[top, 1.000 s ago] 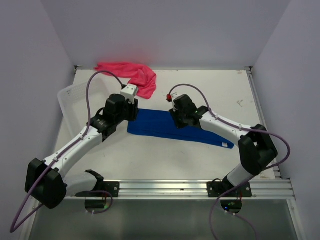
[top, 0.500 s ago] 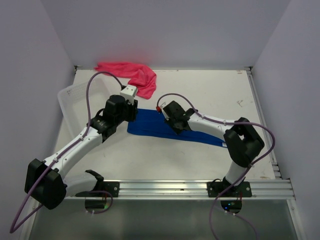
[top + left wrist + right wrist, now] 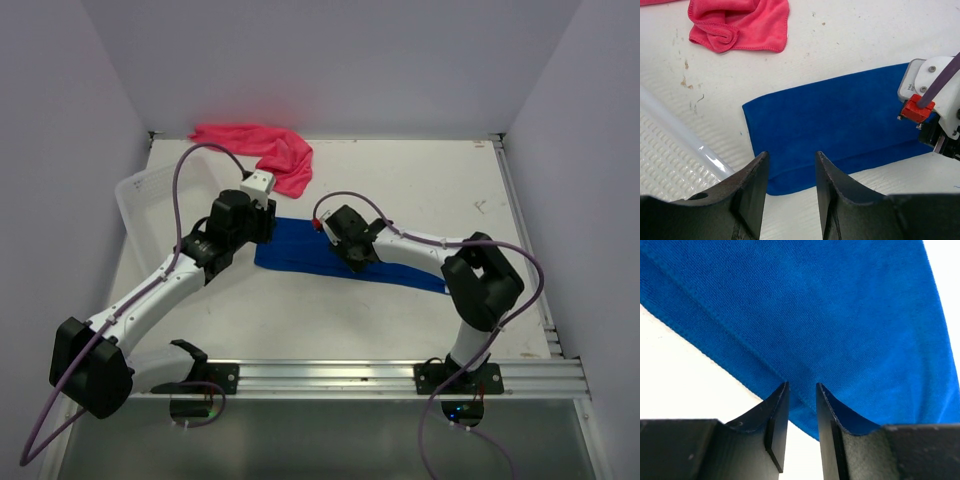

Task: Roll the towels
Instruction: Fold the towel

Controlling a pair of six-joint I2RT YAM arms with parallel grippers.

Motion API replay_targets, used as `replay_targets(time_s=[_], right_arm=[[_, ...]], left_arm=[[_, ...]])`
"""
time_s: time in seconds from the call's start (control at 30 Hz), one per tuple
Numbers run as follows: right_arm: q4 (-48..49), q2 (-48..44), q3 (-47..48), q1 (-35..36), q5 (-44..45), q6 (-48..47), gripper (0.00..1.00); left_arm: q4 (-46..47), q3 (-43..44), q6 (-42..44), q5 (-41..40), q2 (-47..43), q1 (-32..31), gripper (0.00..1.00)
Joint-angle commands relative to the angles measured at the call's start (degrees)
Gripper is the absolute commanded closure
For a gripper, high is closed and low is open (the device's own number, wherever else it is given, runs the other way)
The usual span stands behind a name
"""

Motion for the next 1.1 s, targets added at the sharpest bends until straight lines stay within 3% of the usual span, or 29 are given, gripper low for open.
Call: replay_targets(time_s=[0.0, 0.5, 0.8, 1.07], right_arm=[[-0.27, 0.72, -0.22, 0.44, -1.46, -0.94, 0.68], [-0.71, 2.74, 0.05, 0.35, -0.41, -0.94, 0.67], [-0.97, 2.31, 0.75, 0.35, 0.47, -0.15, 0.74], [-2.37, 1.96, 2.16, 0.44, 0.3, 0.03, 0.87]], left_arm=[[1.33, 0.27, 1.08, 0.77, -0.03, -0.1, 0.54], [1.51, 0.27, 0.82, 1.91, 0.06, -0.1, 0.54], [1.51, 0.27, 0.82, 2.09, -0.29, -0.1, 0.53], [1.51, 0.27, 0.73, 2.7, -0.47, -0.1, 0.53]])
